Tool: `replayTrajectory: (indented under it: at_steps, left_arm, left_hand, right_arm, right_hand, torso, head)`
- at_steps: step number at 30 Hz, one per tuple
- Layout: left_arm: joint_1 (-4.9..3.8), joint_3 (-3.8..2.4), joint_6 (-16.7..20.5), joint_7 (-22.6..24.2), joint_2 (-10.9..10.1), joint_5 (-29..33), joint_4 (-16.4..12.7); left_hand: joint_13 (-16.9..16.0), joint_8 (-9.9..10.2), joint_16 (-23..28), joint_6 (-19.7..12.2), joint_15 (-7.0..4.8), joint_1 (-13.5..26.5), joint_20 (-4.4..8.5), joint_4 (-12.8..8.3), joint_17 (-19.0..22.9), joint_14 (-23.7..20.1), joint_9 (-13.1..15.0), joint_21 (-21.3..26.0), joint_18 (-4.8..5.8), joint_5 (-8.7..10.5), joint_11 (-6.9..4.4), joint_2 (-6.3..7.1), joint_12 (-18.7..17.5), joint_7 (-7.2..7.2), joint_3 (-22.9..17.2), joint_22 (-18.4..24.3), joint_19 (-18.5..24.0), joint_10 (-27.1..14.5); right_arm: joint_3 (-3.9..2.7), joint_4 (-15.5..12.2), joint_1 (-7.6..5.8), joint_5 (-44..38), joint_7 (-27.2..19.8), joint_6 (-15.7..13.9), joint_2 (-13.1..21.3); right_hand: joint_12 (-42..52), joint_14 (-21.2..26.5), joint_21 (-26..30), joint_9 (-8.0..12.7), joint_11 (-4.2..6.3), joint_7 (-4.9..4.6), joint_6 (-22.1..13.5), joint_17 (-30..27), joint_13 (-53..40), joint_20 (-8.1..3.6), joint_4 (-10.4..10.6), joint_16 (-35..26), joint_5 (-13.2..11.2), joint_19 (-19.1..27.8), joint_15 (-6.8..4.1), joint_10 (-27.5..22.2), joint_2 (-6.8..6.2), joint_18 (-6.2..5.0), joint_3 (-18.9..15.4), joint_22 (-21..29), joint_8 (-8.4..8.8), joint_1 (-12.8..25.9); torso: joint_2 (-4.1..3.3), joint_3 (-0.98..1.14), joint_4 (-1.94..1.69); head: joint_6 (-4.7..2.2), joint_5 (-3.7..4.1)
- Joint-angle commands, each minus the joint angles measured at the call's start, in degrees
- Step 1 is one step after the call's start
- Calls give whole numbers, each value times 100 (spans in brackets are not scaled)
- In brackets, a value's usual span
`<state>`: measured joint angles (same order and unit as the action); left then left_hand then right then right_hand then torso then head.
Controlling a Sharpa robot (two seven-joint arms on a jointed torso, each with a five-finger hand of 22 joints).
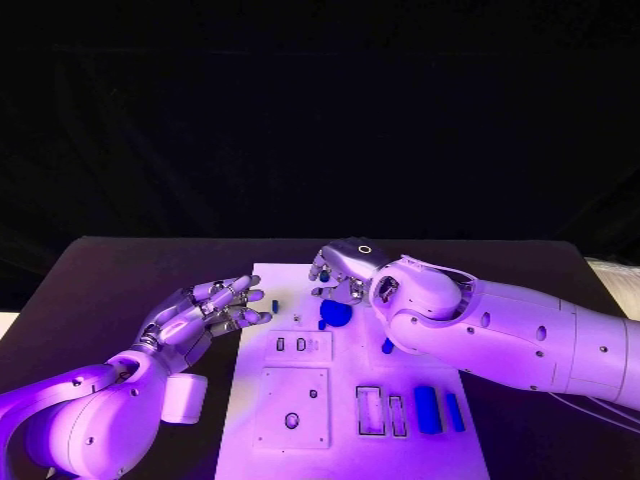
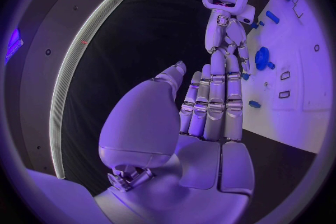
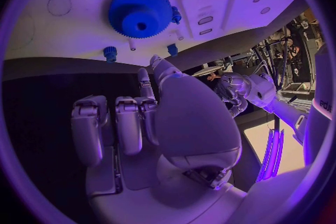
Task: Assemble the parts on the task board
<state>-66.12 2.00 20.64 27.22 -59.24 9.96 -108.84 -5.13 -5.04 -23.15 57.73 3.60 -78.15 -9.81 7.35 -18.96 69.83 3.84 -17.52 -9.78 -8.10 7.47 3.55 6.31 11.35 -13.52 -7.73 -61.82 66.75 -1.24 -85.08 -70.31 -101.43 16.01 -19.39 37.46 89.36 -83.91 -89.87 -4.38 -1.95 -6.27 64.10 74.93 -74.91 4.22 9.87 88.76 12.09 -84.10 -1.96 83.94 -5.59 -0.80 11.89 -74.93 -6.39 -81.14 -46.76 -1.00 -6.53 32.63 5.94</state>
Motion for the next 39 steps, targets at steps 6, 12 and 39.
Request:
replayTrajectory:
  at_steps: [6,12,39]
  left_arm:
    - [-6,-3,-137,11,7,17,-18]
    - [-6,-3,-142,0,-2,17,-17]
    - [-6,-3,-159,-9,-21,17,-17]
  left_hand:
    - [6,37,-33,-25,11,56,-13,24,-9,-42,-5,-4,-55,34,4,-9,-28,21,-14,0,43,-45]
    - [6,37,-33,-25,11,56,-13,24,-9,-42,-5,-4,-55,34,4,-9,-28,21,-14,0,43,-45]
    - [7,42,-35,-34,12,53,-15,18,-14,-52,-6,-3,-55,33,6,-10,-33,22,-20,1,48,-55]
  right_arm:
    - [17,80,36,-163,55,-1,3]
    - [15,-41,78,-156,-10,-351,145]
    - [-22,-638,95,601,73,512,839]
  right_hand:
    - [-22,-556,-13,20,33,-19,-76,1243,-1451,-43,-39,16,-73,-590,-40,570,-45,80,41,-1507,70,82]
    - [-8,-558,-13,24,25,-30,-90,1252,-1461,-40,-45,20,-61,-590,-34,577,-76,80,43,-1507,89,112]
    - [-153,-553,-13,52,-120,-183,-647,1235,-1376,78,245,12,-283,-590,93,517,-485,80,-437,-1507,282,603]
  torso:
    - [3,10,16]
    - [3,14,24]
    - [5,2,8]
  head:
    - [7,-4]
    - [-2,-7]
    - [14,34]
